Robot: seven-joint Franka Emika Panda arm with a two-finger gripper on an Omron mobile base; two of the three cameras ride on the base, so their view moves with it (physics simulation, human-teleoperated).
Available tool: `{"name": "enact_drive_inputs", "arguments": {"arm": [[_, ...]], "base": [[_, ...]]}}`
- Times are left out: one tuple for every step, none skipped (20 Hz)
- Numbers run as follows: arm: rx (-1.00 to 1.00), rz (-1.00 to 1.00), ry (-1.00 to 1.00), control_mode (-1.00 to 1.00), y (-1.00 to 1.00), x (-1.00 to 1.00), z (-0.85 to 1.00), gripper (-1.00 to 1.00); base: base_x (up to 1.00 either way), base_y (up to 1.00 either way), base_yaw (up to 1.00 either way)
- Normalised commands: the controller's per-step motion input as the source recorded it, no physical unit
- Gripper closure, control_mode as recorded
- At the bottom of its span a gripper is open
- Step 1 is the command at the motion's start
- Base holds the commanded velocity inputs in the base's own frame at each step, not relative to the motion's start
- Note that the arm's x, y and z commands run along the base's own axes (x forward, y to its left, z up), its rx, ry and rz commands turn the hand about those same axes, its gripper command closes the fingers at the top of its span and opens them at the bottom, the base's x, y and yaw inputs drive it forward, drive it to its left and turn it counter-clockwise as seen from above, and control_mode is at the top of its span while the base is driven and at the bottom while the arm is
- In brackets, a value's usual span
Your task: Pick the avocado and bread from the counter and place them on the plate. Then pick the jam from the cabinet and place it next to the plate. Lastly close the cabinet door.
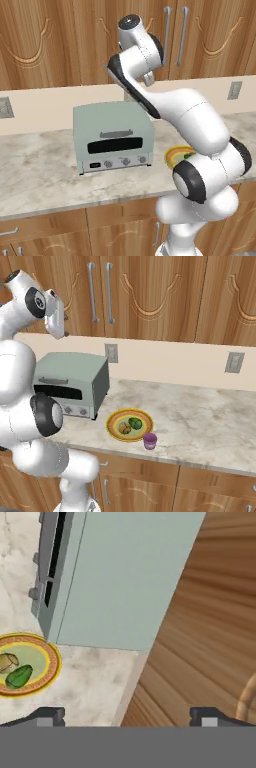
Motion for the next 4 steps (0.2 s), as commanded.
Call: {"name": "enact_drive_inputs", "arguments": {"arm": [[0.0,0.46,-0.44,-1.0,-0.84,1.0,-1.0,-1.0],[0.0,0.45,-0.44,-1.0,-0.81,1.0,-1.0,-1.0],[0.0,0.44,-0.42,-1.0,-0.79,1.0,-1.0,-1.0],[0.0,0.43,-0.43,-1.0,-0.78,1.0,-1.0,-1.0]], "base": [[0.0,0.0,0.0],[0.0,0.0,0.0],[0.0,0.0,0.0],[0.0,0.0,0.0]]}}
